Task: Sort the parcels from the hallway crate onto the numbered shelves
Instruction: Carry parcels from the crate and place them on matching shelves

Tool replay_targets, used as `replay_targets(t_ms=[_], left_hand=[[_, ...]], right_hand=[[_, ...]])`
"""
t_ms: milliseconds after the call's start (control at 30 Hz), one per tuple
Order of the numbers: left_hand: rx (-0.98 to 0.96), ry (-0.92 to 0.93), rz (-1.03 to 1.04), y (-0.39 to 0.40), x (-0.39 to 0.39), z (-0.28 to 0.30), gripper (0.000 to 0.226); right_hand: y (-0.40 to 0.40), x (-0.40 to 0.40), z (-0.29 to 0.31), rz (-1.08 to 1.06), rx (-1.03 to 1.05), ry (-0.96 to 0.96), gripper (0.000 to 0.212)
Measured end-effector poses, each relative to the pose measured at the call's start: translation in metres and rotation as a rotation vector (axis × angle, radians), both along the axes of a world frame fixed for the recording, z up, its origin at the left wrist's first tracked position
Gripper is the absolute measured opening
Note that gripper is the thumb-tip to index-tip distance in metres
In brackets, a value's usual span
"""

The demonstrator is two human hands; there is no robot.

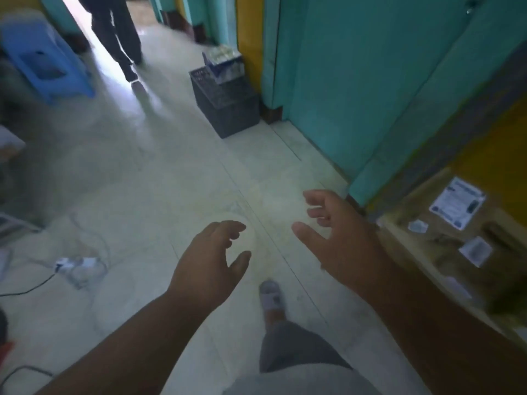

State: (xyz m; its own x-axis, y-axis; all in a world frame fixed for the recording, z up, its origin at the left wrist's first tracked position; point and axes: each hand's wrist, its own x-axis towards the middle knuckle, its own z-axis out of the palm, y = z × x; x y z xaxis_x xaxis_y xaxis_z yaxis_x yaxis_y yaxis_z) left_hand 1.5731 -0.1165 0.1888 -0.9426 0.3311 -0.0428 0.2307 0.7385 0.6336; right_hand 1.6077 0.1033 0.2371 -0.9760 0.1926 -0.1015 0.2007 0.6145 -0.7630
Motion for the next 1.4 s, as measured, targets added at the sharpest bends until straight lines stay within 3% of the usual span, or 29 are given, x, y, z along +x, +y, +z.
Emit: replay_targets(t_ms=[267, 500, 667, 967, 1133, 1400], left_hand=[[0.036, 0.021, 0.290, -0.037, -0.140, 0.022, 0.043], [0.004, -0.008, 0.484, -0.125, -0.255, 0.015, 0.045], [-0.002, -0.015, 0.392, -0.147, -0.396, 0.019, 0.043], [0.018, -0.053, 0.114, -0.091, -0.648, 0.017, 0.043], [0.019, -0.077, 0.053, -0.056, -0.774, 0.002, 0.045], [-0.050, -0.093, 0.112, -0.102, -0.958, 0.007, 0.046]], right_hand=[[-0.023, -0.207, 0.049, 0.292, 0.087, 0.067, 0.054], [-0.110, -0.365, 0.039, 0.440, 0.074, 0.071, 0.053], [-0.131, -0.463, 0.043, 0.350, 0.037, 0.054, 0.053], [-0.072, -0.633, 0.054, -0.031, 0.101, 0.145, 0.053], [-0.046, -0.769, 0.042, -0.033, 0.128, 0.121, 0.054], [-0.064, -0.989, 0.055, 0.008, 0.150, 0.188, 0.052]])
